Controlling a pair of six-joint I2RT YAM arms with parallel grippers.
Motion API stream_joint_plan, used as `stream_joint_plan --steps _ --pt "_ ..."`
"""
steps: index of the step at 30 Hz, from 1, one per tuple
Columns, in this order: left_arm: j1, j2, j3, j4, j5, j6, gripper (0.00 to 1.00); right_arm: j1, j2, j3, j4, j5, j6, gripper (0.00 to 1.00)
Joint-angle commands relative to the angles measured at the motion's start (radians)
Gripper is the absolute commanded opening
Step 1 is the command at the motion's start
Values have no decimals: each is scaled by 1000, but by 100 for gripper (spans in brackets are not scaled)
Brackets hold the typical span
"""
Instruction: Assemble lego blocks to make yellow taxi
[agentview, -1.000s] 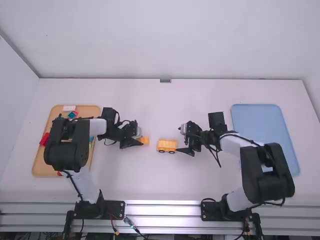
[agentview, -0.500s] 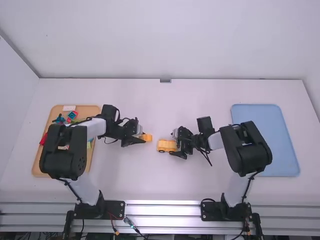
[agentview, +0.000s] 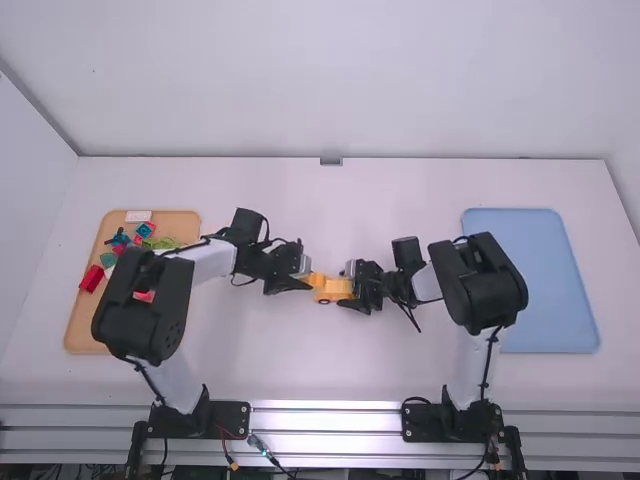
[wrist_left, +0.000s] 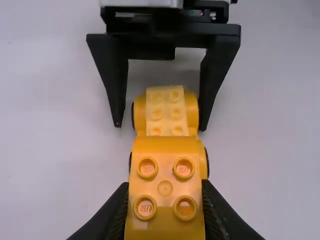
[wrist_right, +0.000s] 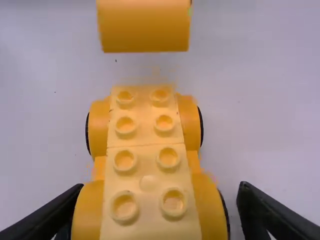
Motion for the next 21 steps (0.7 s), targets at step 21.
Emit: stream_joint_plan --steps 21 --pt "-77 -16 -139 357 5 -390 2 1 19 -9 -14 -21 5 54"
